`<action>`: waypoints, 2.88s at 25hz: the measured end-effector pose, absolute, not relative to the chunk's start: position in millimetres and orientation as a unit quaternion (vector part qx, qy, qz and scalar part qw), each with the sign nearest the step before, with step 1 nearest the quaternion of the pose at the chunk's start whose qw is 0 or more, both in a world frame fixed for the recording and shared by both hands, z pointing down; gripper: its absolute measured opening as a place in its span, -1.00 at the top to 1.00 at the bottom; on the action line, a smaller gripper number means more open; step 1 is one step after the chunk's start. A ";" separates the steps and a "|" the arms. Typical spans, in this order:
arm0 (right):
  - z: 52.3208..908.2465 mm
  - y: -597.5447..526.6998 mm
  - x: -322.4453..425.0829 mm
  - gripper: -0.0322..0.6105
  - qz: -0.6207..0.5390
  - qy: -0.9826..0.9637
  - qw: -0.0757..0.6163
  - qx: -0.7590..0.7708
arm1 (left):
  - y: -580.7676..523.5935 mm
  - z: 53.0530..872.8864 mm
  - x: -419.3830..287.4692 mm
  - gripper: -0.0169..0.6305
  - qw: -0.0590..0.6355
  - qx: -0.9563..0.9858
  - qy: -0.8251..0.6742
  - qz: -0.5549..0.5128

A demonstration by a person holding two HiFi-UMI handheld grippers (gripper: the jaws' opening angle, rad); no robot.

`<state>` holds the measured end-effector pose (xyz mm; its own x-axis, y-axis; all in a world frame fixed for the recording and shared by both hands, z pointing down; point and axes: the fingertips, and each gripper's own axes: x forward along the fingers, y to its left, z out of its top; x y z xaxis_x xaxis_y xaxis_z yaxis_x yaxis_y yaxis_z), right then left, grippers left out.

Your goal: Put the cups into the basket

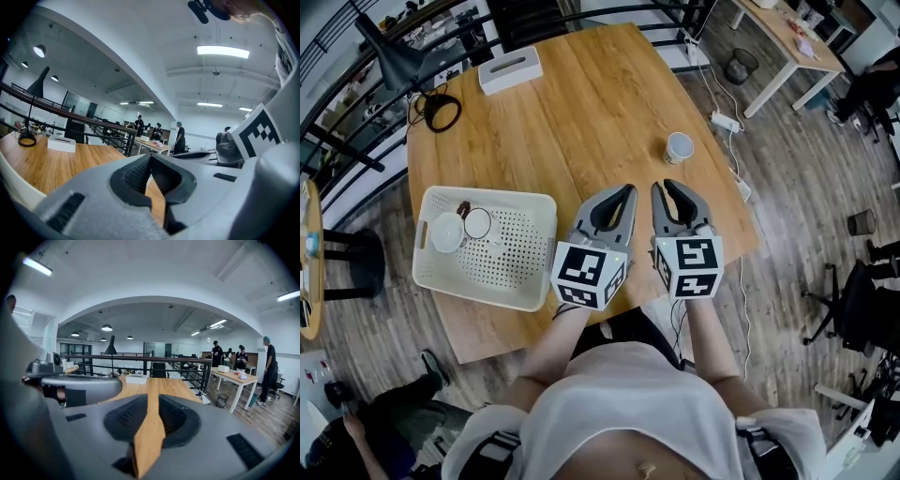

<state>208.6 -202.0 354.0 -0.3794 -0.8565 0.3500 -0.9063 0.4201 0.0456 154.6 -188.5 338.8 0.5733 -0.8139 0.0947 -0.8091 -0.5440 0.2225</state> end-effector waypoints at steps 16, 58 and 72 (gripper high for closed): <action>375.0 -263.6 250.8 -0.07 0.068 -0.850 0.258 0.455 | -241.1 354.1 192.7 0.92 0.131 0.864 -0.486 -0.004; 535.5 -371.7 288.0 -0.33 0.139 -0.840 0.438 0.290 | -340.0 459.6 236.1 0.92 0.201 0.844 -0.495 0.040; 545.5 -370.5 287.5 -0.28 0.123 -0.817 0.477 0.299 | -334.4 457.1 234.1 0.92 0.199 0.842 -0.500 0.037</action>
<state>287.5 -370.5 545.5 -0.3647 -0.3715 0.8538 -0.6070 0.7902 0.0846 234.1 -334.4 457.1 0.4969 -0.8274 0.2619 -0.8570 -0.4201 0.2986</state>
